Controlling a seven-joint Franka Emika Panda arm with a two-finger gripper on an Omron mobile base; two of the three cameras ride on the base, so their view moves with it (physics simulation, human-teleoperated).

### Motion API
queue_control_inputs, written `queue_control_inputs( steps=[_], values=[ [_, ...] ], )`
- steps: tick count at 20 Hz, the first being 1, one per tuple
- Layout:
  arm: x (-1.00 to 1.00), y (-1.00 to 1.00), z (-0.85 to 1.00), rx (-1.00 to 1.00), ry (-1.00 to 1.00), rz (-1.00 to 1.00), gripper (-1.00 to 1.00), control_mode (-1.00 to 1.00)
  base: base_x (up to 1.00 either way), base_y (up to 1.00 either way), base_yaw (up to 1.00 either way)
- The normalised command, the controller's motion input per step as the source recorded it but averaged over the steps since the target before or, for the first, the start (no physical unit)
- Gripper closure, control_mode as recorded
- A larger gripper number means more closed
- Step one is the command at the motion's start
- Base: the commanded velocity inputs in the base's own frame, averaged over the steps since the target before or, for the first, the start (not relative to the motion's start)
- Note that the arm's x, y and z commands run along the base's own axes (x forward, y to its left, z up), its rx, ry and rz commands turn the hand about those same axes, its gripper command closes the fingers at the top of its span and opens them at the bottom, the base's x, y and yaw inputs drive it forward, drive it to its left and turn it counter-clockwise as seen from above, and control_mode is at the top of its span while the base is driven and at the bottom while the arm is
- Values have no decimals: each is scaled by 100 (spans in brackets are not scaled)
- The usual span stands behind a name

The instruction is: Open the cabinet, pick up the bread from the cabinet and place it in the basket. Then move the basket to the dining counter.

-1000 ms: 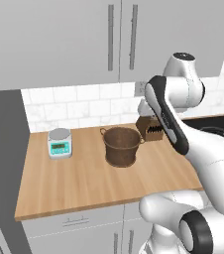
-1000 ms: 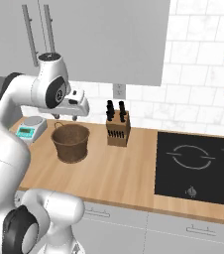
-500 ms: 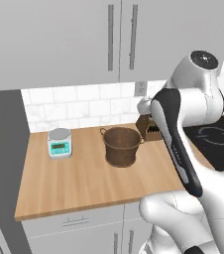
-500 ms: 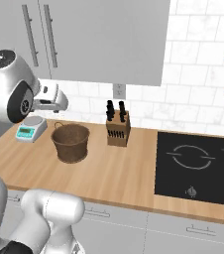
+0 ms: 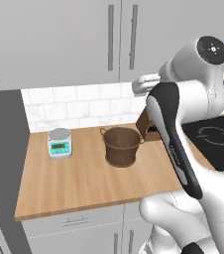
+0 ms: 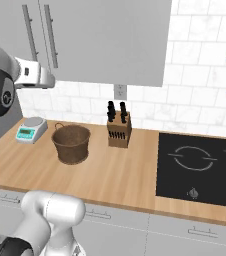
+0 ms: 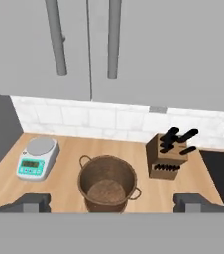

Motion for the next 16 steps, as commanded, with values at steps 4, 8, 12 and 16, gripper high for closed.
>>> queue_control_inputs(
  steps=[4,8,12,16],
  values=[
    [39,1,47,5,-1,0,-100,-100,0,0,0],
    [55,0,11,5,-2,2,-100,-100,0,0,0],
    [55,0,1,0,-2,1,-100,-100,0,0,0],
    [56,2,7,-1,0,-5,-100,-100,0,0,0]
  ],
)
